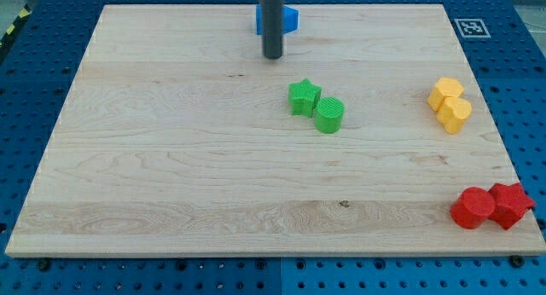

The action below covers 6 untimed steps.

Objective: Push the blue triangle slightly upwards

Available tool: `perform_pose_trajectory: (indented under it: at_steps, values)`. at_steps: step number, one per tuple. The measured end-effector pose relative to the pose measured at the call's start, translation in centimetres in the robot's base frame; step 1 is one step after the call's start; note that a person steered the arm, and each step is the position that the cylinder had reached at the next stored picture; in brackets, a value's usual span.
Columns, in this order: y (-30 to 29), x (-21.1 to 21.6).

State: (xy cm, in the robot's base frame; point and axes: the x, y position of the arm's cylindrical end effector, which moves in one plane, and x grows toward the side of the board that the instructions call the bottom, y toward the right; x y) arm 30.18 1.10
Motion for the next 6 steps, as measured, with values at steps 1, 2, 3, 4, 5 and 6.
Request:
perform_pose_trajectory:
  at_steps: [1, 2, 3, 4, 5, 6]
  values:
    - [2.0, -3.2]
    - [2.2, -5.6]
    - [2.2, -6.9]
    - [3.3, -6.9]
    - [7.8, -6.8]
    - [10.4, -8.0]
